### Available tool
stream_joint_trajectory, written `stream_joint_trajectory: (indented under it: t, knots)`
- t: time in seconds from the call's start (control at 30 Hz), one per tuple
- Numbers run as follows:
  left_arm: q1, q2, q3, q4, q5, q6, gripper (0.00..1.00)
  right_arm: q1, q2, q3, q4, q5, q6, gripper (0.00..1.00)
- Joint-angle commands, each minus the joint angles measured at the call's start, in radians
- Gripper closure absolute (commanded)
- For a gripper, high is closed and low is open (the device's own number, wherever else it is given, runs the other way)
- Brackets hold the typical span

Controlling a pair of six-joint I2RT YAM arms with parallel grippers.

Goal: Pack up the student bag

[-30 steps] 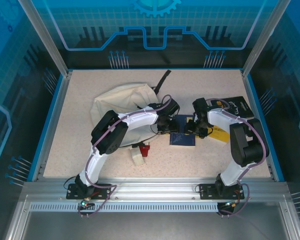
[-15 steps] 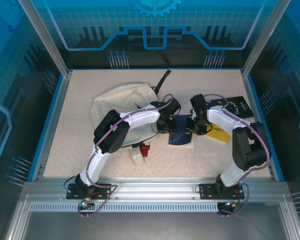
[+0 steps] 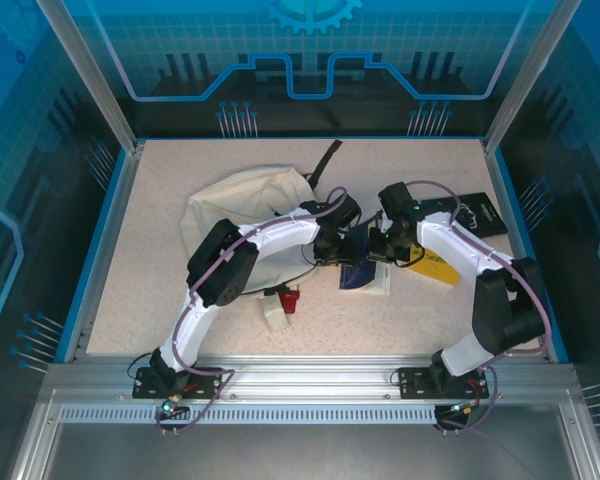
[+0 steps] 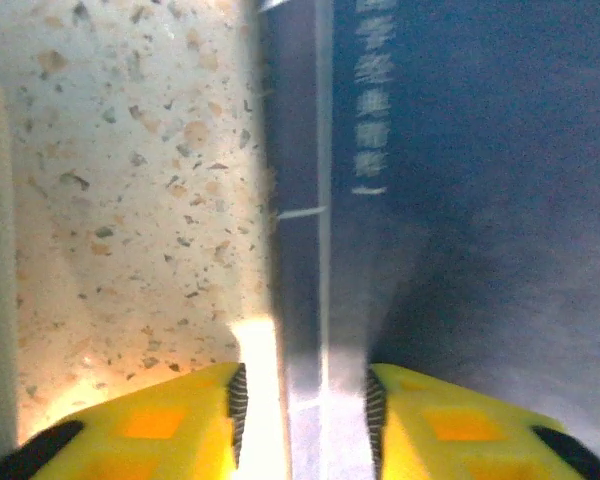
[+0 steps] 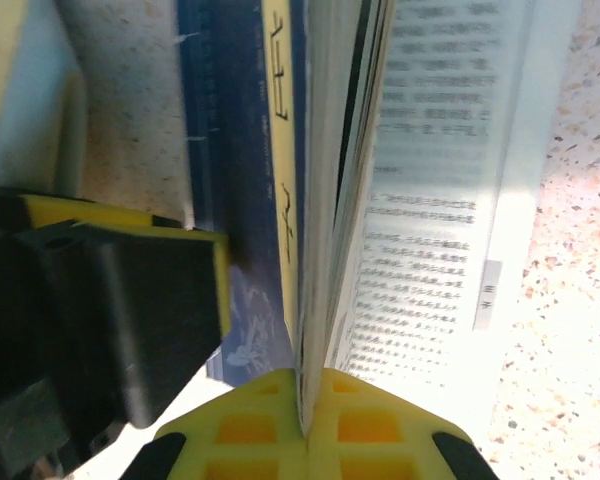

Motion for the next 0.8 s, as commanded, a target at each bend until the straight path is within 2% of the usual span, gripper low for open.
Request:
stream_joint_trajectory:
  t: [0.0, 0.1, 0.2, 0.33, 0.43, 0.53, 0.77]
  knots:
    - [0.052, -0.129, 0.024, 0.004, 0.147, 0.025, 0.49, -0.029, -0.106, 0.003, 0.009, -0.031, -0.009, 1.00]
    - [0.109, -0.228, 0.006, 0.022, 0.219, 0.025, 0.36, -0.065, -0.184, -0.005, 0.044, -0.140, -0.037, 1.00]
    - [0.184, -0.329, -0.082, 0.092, 0.312, -0.012, 0.26, -0.098, -0.237, -0.002, 0.073, -0.272, -0.059, 1.00]
    - [0.286, -0.447, -0.245, 0.276, 0.519, -0.087, 0.18, -0.117, -0.277, 0.016, 0.117, -0.440, -0.081, 1.00]
    - [0.329, -0.525, -0.346, 0.415, 0.646, -0.140, 0.08, -0.119, -0.282, 0.034, 0.155, -0.559, -0.082, 1.00]
    - [0.344, -0.582, -0.395, 0.441, 0.683, -0.128, 0.02, -0.117, -0.276, 0.046, 0.202, -0.655, -0.073, 1.00]
    - [0.348, -0.609, -0.424, 0.411, 0.705, -0.085, 0.02, -0.115, -0.257, 0.047, 0.323, -0.807, -0.016, 1.00]
